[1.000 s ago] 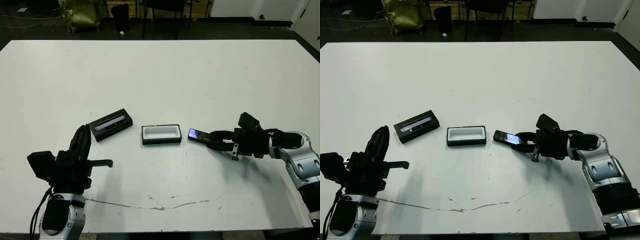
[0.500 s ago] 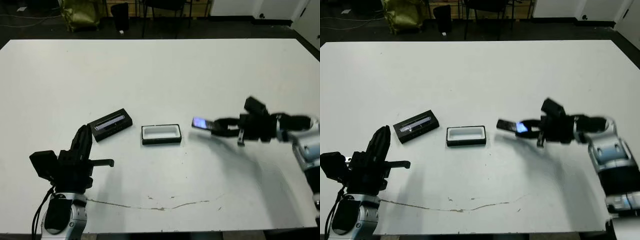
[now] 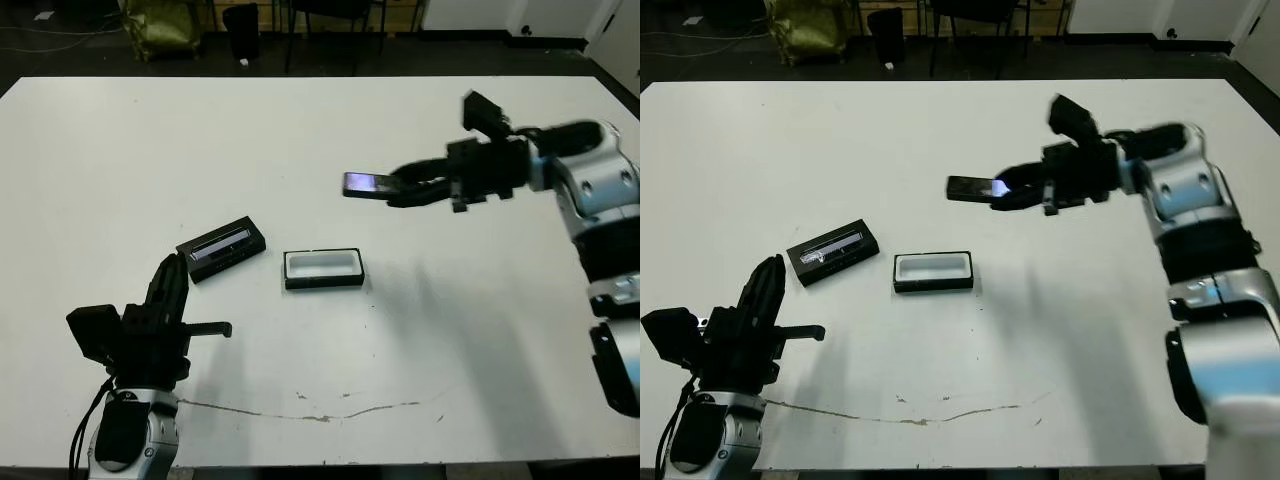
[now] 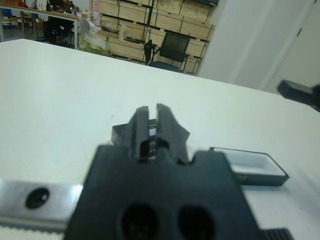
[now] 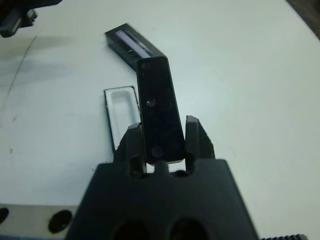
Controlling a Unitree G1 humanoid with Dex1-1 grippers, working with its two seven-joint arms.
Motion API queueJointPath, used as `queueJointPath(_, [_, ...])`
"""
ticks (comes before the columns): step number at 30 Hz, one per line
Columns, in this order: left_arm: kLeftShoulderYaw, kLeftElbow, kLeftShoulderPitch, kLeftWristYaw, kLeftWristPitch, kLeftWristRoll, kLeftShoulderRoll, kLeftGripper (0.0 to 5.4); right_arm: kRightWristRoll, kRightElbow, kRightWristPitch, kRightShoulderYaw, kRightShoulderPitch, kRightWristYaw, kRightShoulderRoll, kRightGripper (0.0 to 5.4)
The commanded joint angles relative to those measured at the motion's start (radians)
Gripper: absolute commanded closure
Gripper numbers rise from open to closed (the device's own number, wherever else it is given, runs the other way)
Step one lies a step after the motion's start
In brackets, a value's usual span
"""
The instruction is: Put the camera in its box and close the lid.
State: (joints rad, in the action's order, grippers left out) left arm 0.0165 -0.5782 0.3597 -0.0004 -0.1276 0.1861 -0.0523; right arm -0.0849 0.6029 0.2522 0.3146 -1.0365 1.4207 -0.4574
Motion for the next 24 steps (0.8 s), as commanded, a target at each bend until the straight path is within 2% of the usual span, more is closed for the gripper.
queueJointPath(1, [0.000, 0.009, 0.019, -0.001, -0.003, 0.000, 0.002, 5.40, 0.027, 0.023, 0.013, 0.040, -0.028, 0.031, 0.036, 5.00])
queueJointPath(4, [0.002, 0.001, 0.019, 0.004, -0.014, 0.002, 0.000, 5.40, 0.048, 0.027, 0.064, 0.071, -0.034, 0.038, 0.064, 5.00])
queueJointPath(8, [0.001, -0.003, 0.015, 0.002, -0.026, 0.008, 0.004, 5.40, 0.083, 0.018, 0.059, 0.099, -0.021, 0.019, 0.084, 5.00])
queueJointPath(11, [0.001, -0.004, 0.013, 0.001, -0.029, 0.007, 0.008, 5.40, 0.096, 0.038, 0.022, 0.106, -0.013, 0.020, 0.096, 5.00])
queueJointPath(24, [0.006, -0.001, 0.000, 0.003, -0.038, -0.006, 0.013, 5.40, 0.125, -0.057, 0.045, 0.115, 0.067, -0.003, 0.079, 5.00])
